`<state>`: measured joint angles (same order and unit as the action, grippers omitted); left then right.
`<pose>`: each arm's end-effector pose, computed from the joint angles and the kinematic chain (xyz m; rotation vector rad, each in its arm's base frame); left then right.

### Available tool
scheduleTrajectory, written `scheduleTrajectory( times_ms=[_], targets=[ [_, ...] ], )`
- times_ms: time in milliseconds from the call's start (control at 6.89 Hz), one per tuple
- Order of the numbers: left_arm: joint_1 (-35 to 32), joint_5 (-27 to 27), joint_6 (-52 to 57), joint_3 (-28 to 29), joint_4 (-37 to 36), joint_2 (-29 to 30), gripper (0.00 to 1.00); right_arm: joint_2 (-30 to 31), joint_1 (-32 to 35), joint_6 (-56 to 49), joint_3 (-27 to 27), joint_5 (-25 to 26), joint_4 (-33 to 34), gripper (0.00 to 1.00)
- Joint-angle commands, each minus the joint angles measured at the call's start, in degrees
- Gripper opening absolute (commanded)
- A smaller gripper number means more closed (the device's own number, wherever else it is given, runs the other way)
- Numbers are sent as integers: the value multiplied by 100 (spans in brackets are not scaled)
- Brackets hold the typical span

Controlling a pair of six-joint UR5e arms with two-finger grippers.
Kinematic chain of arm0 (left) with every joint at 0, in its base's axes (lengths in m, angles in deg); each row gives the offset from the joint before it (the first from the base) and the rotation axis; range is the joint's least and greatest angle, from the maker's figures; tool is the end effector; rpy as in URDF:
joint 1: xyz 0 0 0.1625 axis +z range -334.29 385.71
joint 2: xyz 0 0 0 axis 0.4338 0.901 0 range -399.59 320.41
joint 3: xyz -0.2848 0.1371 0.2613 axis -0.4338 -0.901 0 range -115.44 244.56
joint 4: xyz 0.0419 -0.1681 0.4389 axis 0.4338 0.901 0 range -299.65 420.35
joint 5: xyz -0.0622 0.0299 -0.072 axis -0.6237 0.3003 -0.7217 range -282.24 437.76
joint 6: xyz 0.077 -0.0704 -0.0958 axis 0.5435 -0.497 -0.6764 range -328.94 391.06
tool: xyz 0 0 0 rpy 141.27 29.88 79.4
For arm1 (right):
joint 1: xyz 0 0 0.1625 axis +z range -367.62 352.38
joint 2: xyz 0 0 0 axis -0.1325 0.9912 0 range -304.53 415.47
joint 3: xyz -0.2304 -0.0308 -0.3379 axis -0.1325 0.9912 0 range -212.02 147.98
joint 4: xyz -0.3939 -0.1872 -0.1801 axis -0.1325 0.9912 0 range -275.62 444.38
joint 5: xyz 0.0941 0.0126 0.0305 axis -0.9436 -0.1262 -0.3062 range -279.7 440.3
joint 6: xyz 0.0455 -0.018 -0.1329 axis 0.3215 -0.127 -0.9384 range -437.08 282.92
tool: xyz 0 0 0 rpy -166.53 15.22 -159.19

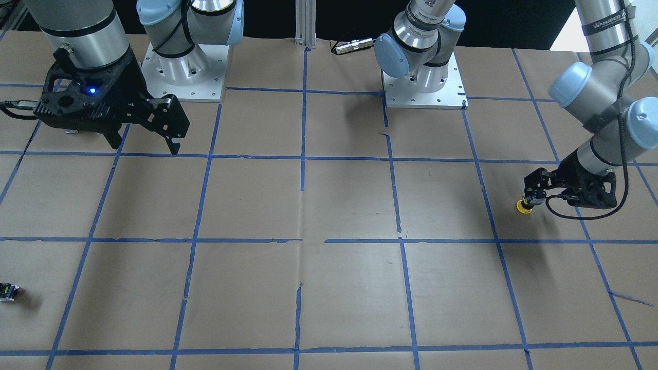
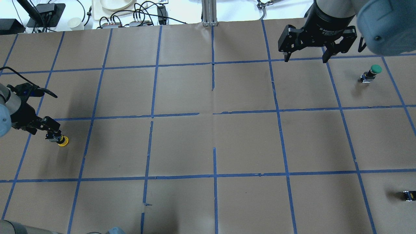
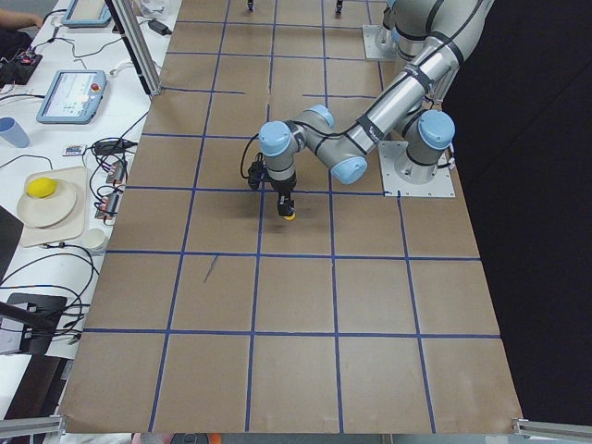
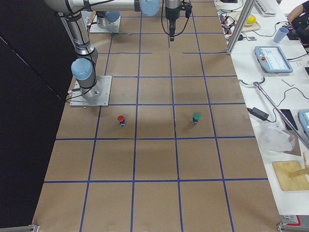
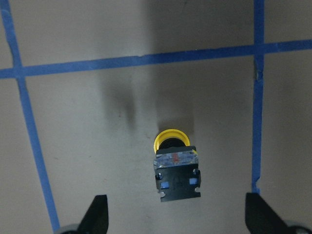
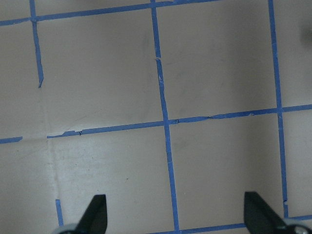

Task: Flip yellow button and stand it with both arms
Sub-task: 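Move the left gripper down over the yellow-capped button lying on its side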

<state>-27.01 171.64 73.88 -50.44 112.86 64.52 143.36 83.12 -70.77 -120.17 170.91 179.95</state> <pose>0.2327 -0.5100 0.1306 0.1515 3.1026 0.1015 0.1392 -0.5784 0.4386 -0.1535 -3.1294 0.1461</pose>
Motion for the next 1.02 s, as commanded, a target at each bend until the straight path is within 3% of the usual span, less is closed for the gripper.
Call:
scheduleTrajectory(
  times_ms=[0, 580, 870],
  targets=[
    [25, -1, 43, -190, -593, 207, 99, 8, 14, 19, 0, 0, -3, 100],
    [16, -63, -19, -198, -339, 84, 94, 17, 32, 1, 0, -9, -11, 100],
    [25, -80, -19, -110, -40, 84, 81, 8, 32, -121, 0, 0, -11, 100]
  ],
)
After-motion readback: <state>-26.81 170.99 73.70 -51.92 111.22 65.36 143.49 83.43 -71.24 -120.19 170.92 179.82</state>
